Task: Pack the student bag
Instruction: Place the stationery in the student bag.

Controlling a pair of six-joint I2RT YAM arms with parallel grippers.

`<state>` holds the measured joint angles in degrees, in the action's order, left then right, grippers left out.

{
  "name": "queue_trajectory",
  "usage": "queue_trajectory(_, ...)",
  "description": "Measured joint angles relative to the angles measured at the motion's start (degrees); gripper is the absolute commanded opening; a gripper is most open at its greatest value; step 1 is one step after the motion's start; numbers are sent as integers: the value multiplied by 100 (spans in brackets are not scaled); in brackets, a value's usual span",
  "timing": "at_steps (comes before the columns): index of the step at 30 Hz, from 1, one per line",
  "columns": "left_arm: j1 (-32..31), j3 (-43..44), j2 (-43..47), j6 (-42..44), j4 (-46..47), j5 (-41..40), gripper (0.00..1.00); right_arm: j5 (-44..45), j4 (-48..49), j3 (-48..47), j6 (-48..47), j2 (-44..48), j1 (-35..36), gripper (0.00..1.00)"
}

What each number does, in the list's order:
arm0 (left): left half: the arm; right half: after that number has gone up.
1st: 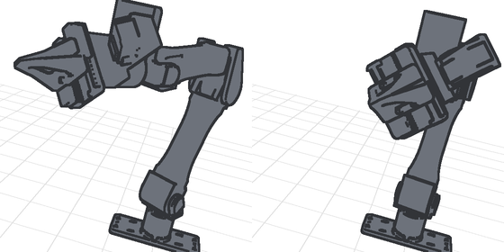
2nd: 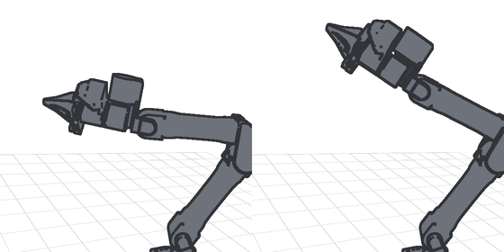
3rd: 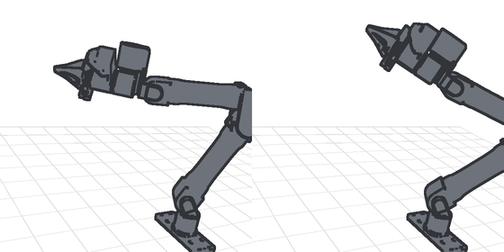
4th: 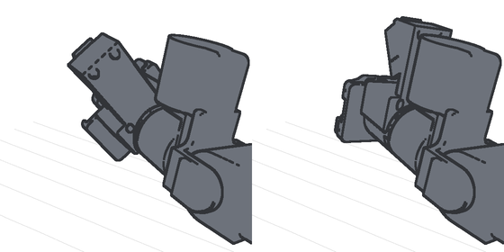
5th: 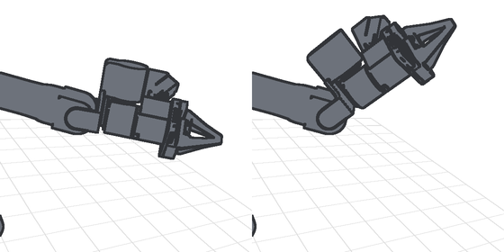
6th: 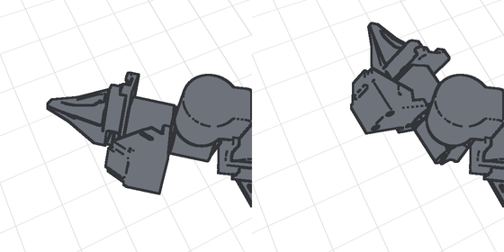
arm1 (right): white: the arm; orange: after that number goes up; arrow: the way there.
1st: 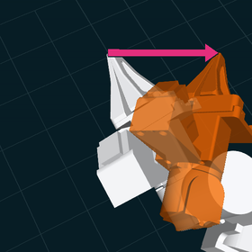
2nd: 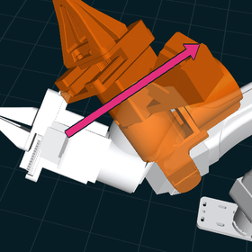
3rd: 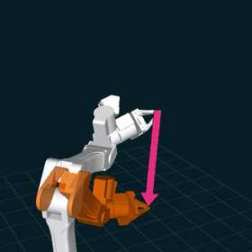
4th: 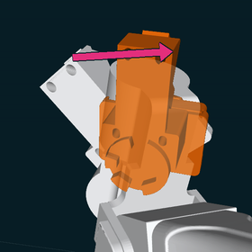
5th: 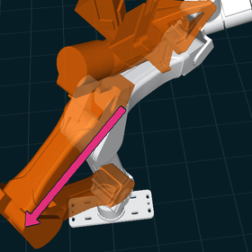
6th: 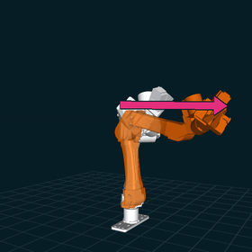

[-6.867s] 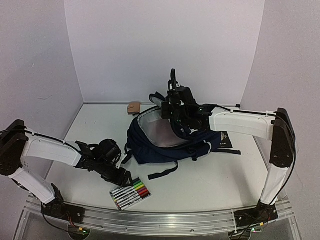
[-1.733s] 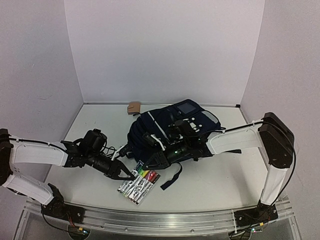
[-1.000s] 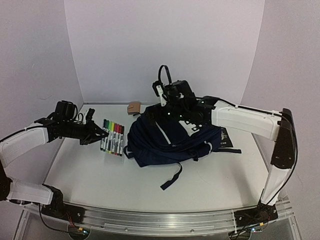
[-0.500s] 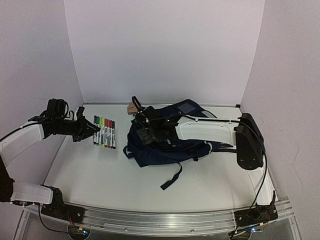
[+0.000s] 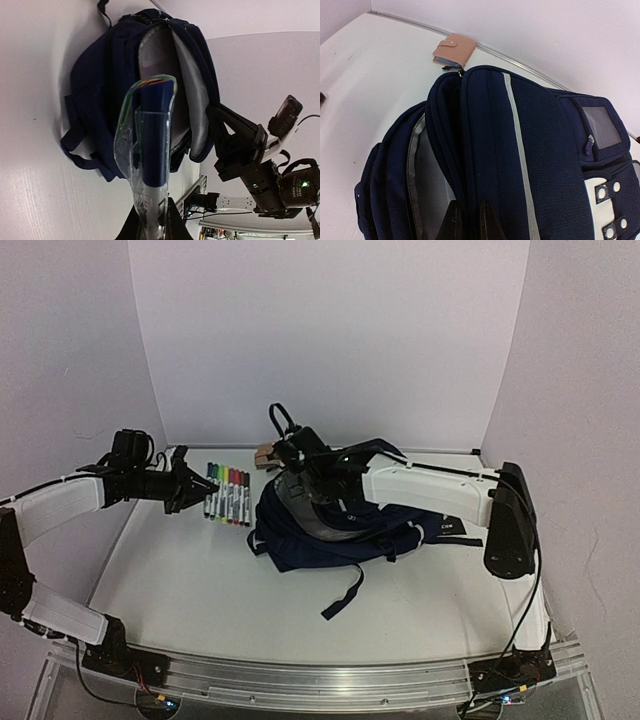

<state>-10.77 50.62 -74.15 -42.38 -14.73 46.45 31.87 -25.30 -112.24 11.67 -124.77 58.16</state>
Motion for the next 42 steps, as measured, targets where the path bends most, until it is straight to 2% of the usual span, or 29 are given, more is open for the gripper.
queue_trajectory(9,-1176,384,-1075,-946,1504,-50,0,-100,-344,-270,402,673,-169,0)
queue_trajectory(15,-1596,769,-1969,-1287,2072,-448,0,-360,-349,-278,671,719,-60,0)
queue_trajectory(22,-2153,1512,-3301,-1824,3372,-995,1,-572,-245,-278,887,719,137,0)
queue_trajectory(26,-2450,2030,-4079,-1924,3674,-1346,12,-634,-172,-276,965,721,178,0)
queue_trajectory(30,-2584,2357,-4307,-1809,3685,-1678,40,-592,-103,-178,990,781,176,0)
queue_trajectory(33,-2618,2418,-4330,-1577,3567,-1907,53,-497,-22,-1,1002,889,174,0)
queue_trajectory(37,-2634,2292,-4148,-1179,3203,-2188,65,-351,60,169,1005,998,177,0)
queue_trajectory(42,-2610,1544,-3071,-795,2643,-2659,76,-157,97,206,1005,1012,195,0)
